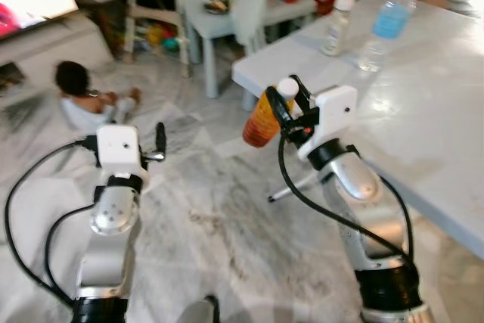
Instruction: Restocking fridge
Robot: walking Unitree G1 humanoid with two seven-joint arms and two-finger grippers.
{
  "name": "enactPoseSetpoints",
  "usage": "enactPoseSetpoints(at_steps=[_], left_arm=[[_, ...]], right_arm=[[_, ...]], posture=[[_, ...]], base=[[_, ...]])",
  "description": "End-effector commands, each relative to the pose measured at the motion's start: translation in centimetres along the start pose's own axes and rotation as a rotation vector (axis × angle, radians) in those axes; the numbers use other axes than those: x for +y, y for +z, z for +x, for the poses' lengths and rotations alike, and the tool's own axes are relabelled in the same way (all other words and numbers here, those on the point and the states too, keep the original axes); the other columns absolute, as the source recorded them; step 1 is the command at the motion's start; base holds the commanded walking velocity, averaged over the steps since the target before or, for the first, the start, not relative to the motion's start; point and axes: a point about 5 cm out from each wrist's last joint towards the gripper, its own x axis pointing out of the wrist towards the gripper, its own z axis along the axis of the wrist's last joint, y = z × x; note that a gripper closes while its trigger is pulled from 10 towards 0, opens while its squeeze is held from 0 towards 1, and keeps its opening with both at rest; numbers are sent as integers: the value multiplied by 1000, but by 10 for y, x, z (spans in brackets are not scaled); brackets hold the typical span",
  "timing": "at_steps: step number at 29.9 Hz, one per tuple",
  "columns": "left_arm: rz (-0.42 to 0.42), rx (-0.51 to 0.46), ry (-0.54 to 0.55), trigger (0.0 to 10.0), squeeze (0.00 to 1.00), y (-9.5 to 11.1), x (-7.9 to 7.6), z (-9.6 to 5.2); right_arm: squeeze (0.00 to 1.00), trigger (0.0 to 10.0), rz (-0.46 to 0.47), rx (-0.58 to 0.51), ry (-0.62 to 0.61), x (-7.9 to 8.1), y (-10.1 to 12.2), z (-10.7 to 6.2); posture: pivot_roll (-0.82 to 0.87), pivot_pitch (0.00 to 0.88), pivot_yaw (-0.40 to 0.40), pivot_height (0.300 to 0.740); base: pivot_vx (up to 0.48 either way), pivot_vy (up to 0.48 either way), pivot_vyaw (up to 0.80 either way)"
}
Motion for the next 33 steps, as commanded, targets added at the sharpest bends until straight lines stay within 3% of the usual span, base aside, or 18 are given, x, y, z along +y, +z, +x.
enactPoseSetpoints(at_steps=[1, 14, 20, 26, 33], left_arm=[[27, 11, 34, 10000, 0, -3, 11, 1], [43, 25, 49, 10000, 0, -8, 12, -2], [74, 22, 98, 10000, 0, -6, 26, -3], [90, 47, 108, 10000, 0, -13, 28, -12], [140, 95, 162, 10000, 0, -27, 36, -25]], right_arm=[[0, 10000, 7, -66, 25, 7, 13, 3], [0, 10000, 2, -56, 21, 5, 11, 2], [0, 10000, 25, -62, 40, 12, 10, 7], [0, 10000, 42, -42, 46, 14, 2, 3], [0, 10000, 23, 33, -15, -2, -17, -13]], posture=[[-56, 50, 17, 740], [-35, 50, -2, 740], [34, 56, -2, 740], [55, 53, -16, 740], [52, 47, -23, 740]], base=[[0, 0, 775], [0, 0, 775], [0, 0, 775], [0, 0, 775], [0, 0, 776]])
